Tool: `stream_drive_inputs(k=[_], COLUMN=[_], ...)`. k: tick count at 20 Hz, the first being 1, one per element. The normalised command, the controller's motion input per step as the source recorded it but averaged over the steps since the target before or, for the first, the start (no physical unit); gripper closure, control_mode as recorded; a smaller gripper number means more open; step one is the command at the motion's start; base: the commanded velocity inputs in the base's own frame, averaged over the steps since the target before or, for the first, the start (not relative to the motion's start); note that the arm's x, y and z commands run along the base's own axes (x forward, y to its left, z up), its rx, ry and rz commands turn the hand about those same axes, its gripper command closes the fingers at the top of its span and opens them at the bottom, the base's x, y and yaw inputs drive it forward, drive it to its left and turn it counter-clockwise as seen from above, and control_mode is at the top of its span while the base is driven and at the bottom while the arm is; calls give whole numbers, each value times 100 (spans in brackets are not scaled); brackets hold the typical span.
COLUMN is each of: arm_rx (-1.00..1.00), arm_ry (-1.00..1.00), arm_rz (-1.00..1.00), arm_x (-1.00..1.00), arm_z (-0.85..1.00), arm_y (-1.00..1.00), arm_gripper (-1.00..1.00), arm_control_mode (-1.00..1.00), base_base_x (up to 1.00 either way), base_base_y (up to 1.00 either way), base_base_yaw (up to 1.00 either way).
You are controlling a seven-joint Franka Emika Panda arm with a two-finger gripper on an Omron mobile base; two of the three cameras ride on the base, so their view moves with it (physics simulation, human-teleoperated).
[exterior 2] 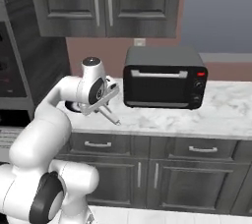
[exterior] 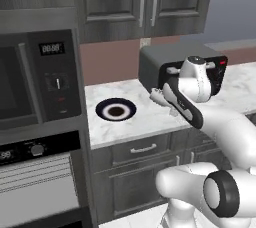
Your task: Pick up the tongs from the counter and place them near the plate next to the oven.
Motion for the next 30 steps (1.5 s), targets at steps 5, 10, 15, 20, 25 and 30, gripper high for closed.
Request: stream_drive_inputs(k=[5,10,15,20,25,30], arm_rx=[0,0,0,0,1,0], arm_ry=[0,0,0,0,0,0], arm_rz=[0,0,0,-9,-35,-37], arm_x=[0,0,0,2,0,3], arm_z=[0,0,0,-24,-42,-36], arm_y=[0,0,0,2,9,24], arm_gripper=[100,100,100,100,100,100], arm_control_mode=[100,100,100,-100,-100,-100], base_base_x=[73,67,44,3,0,0], base_base_y=[38,20,6,1,0,0], base_base_yaw=[-3,1,2,0,0,0])
